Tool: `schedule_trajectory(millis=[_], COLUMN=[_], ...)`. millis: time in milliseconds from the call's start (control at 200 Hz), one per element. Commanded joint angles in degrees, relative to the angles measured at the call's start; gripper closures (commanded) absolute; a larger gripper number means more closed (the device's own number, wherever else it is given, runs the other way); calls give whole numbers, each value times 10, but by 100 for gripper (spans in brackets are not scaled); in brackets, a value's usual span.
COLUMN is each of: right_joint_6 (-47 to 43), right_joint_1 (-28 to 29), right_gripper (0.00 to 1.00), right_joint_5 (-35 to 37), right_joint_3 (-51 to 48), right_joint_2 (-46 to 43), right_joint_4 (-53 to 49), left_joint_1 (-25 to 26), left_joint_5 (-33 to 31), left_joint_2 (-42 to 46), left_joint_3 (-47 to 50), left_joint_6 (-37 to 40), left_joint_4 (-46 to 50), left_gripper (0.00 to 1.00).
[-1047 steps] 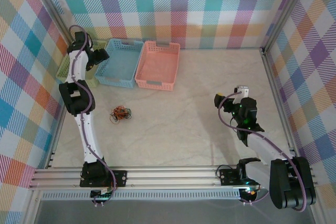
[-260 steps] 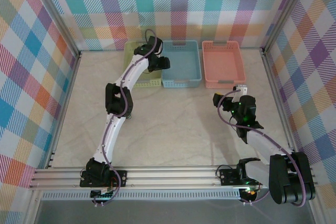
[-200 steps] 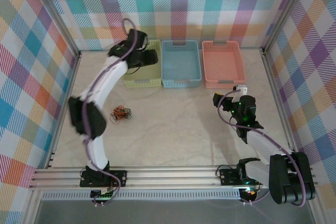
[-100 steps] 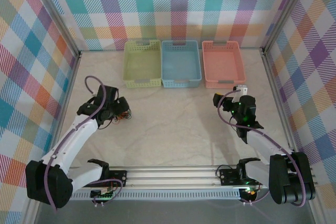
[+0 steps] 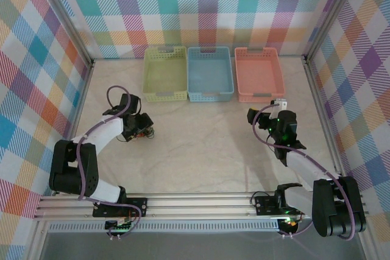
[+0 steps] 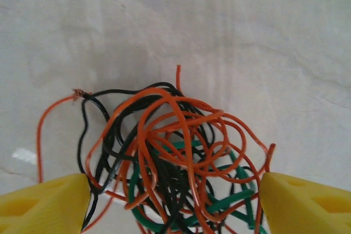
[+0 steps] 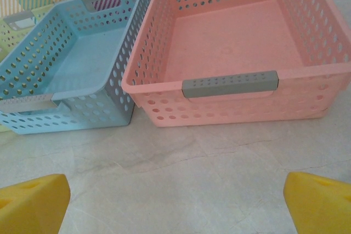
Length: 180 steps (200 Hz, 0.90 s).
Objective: Untangle the cables
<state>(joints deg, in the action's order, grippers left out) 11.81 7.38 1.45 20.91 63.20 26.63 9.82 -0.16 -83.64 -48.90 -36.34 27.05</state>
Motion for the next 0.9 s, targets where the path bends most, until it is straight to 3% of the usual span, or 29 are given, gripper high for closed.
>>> schedule_trajectory(millis=[0,140,435,530,715,895], right_joint_6=[8,9,9,9,9,9], right_joint_1=[2,3,3,3,3,3], right_gripper=[0,0,0,0,0,0], right_joint_5=[2,6,6,6,5,4], right_joint_3=[24,18,19,19,22,21], right_joint_2=[5,-2,-1,-1,1,0], right_joint_4=[-4,-2,-4,-4,-6,-6], left_joint_1=[47,131,338,385,451,440], left_joint_5=[32,24,-8,-15,-10,-129], left_joint_2=[-7,-22,-147,-189,-210,-122], left_joint_3=[1,-20,-157,-212,-295,-263], left_joint_6=[-12,-30,-38,-27,12,20], left_joint_4=[-26,-28,0,16,51,87], left_gripper=[24,39,49,57,49,27])
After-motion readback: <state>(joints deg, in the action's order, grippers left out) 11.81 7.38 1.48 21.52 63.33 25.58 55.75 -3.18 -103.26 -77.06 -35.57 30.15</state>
